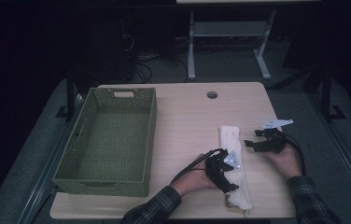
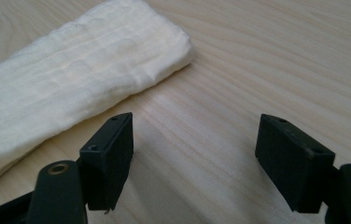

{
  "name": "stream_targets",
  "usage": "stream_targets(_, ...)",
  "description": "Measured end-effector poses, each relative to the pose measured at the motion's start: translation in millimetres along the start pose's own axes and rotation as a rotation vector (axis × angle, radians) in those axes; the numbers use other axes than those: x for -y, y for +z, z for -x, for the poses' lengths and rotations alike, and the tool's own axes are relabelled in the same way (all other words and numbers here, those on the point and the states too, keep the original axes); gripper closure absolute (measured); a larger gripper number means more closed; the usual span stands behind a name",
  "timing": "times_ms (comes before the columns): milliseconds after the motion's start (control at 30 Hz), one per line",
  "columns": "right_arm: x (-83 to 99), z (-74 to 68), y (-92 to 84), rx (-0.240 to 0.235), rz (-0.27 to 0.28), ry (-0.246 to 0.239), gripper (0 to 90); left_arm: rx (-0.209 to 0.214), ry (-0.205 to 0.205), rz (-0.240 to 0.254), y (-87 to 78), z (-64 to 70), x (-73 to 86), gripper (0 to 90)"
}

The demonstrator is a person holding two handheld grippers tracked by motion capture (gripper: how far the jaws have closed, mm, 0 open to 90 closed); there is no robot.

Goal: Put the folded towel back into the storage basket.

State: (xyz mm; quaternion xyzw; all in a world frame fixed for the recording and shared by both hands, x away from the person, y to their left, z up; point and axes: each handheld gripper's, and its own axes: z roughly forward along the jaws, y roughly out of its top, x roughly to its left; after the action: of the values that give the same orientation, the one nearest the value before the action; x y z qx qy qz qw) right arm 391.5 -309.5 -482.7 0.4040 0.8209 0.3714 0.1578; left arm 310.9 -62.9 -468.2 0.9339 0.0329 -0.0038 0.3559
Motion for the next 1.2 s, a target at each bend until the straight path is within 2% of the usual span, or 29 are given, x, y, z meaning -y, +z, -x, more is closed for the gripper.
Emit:
stream_targets(100, 0.0, -0.1, 0.0, 0.0, 0.0, 0.002, 27.5, -0.017, 0.004, -0.005, -0.6, 2.3, -0.2, 23.0)
stream_targets(167, 0.0, -0.2, 0.0, 0.001, 0.0, 0.002, 27.4, -0.02, 0.003, -0.004, -1.7, 3.1, -0.1, 28.1)
stream_targets(433, 0.0, -0.1, -0.1, 0.002, -0.001, 0.003, 27.4, -0.043, -0.005, 0.012, -5.8, 5.4, 0.4, 66.4)
stream_targets(533, 0.0, -0.2, 0.1, 0.001, 0.0, 0.001, 26.8, -0.05, -0.022, 0.016, -6.7, 6.5, 0.7, 74.5)
stream_targets(733, -0.2, 0.2, 0.5, -0.012, -0.01, -0.013, 21.3, -0.05, -0.074, 0.02, -14.2, 7.8, 3.7, 77.7)
stream_targets(933, -0.7, 0.1, 0.6, -0.034, -0.014, -0.041, 22.9, -0.04, -0.123, 0.039, -29.3, 11.9, 10.2, 77.8)
stream_targets(967, -2.4, -0.3, -0.4, -0.045, -0.029, -0.037, 23.6, -0.039, -0.127, 0.043, -31.3, 12.7, 11.4, 77.8)
stream_targets(1033, -6.4, 2.1, -2.4, -0.095, -0.037, -0.036, 23.1, -0.037, -0.133, 0.046, -35.6, 15.1, 13.1, 77.7)
stream_targets(1067, -9.7, 2.4, -4.7, -0.136, -0.015, -0.037, 23.1, -0.035, -0.133, 0.047, -37.6, 16.0, 13.9, 77.6)
stream_targets(1200, -24.8, -4.6, -7.9, -0.202, 0.024, -0.081, 23.6, -0.017, -0.163, 0.062, -43.7, 20.4, 18.1, 77.5)
